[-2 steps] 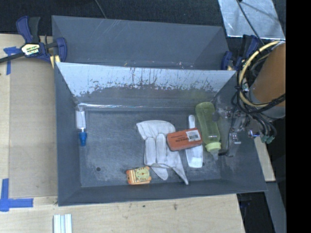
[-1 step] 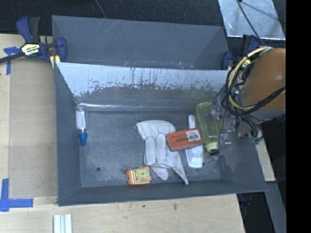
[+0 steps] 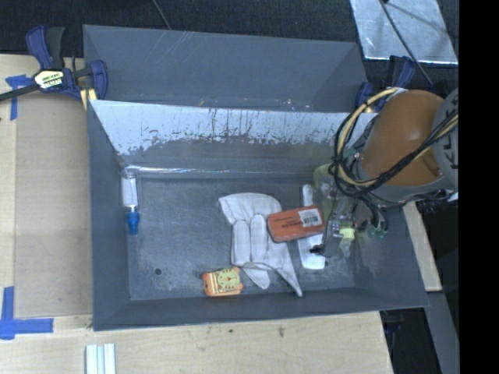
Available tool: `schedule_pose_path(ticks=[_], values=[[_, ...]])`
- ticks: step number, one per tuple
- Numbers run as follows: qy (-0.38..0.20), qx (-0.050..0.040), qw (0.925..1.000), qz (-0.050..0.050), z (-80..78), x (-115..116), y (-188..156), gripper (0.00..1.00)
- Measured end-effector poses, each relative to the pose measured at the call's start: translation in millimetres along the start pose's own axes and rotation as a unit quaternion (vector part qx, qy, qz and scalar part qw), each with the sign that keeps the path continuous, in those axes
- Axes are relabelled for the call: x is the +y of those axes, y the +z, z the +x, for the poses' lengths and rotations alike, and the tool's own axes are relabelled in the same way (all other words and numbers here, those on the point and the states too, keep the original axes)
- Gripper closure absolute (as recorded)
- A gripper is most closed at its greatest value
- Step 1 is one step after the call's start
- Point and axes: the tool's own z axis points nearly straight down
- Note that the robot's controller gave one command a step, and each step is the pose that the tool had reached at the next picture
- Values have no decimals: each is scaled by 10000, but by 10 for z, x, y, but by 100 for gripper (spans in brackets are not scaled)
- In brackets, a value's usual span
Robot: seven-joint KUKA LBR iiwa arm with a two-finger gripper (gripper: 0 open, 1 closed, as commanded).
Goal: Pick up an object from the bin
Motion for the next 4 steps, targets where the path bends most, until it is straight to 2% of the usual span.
schedule_pose_path(ticks=[1, 2, 3, 4], values=[[70, 2, 10000, -2, -92, 111, 241, 0], [155, -2, 9999, 1, 69, 182, 555, 100], [154, -2, 9999, 1, 69, 183, 555, 100], [282, -37, 9996, -1, 331, 86, -1128, 100]])
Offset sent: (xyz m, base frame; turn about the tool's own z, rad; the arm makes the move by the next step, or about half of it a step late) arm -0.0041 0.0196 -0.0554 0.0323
